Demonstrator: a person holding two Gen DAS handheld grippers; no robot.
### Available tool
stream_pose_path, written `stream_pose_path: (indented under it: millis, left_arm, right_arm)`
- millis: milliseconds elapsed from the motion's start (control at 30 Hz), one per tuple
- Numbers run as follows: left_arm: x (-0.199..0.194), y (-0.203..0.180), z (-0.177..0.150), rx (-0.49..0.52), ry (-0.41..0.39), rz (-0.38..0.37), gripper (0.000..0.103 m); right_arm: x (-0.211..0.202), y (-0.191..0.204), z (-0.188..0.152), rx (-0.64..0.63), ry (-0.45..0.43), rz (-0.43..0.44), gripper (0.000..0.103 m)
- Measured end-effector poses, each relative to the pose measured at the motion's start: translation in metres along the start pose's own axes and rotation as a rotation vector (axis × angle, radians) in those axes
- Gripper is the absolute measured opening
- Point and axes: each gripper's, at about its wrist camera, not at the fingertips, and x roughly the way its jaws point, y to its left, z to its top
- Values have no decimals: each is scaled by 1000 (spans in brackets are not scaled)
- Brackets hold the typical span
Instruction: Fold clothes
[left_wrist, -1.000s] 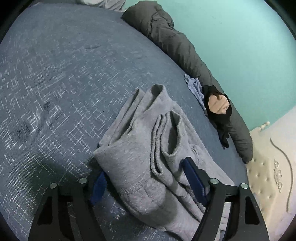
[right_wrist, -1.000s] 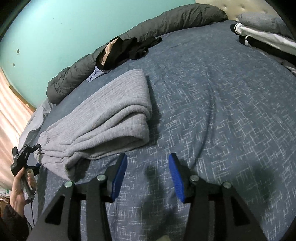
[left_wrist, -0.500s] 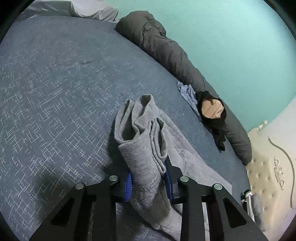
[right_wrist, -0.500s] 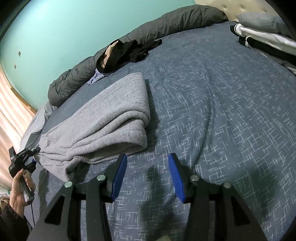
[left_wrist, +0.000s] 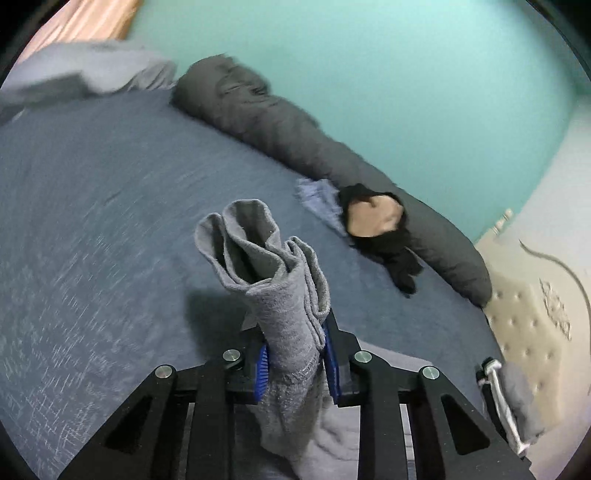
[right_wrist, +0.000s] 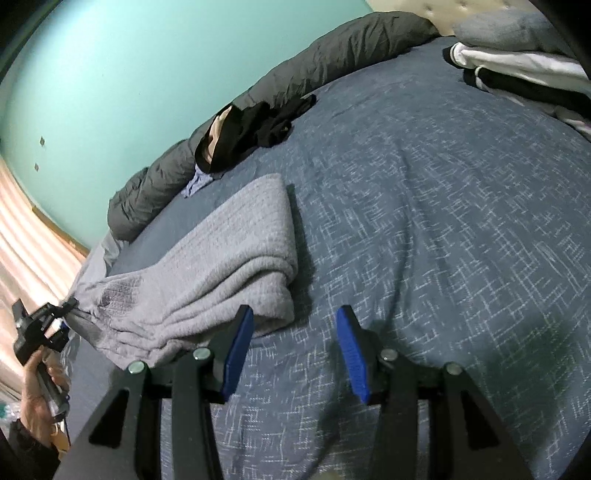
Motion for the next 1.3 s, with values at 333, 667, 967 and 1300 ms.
stream_pose_path:
  millis: [333, 667, 967, 1300]
  left_arm:
    - [38, -177, -49, 299, 87, -79, 26]
    - [139, -268, -208, 663, 379, -42, 34]
    - [117, -265, -171, 491, 371, -141, 54]
    - [76, -239, -109, 465, 253, -135, 62]
  right_arm:
    - [-20, -27, 9, 77, -44, -19, 48]
    - [-27, -47, 15, 130, -40, -20, 48]
    - [-24, -47, 17, 139, -28, -13, 48]
    - [-21, -43, 15, 131, -32, -26, 48]
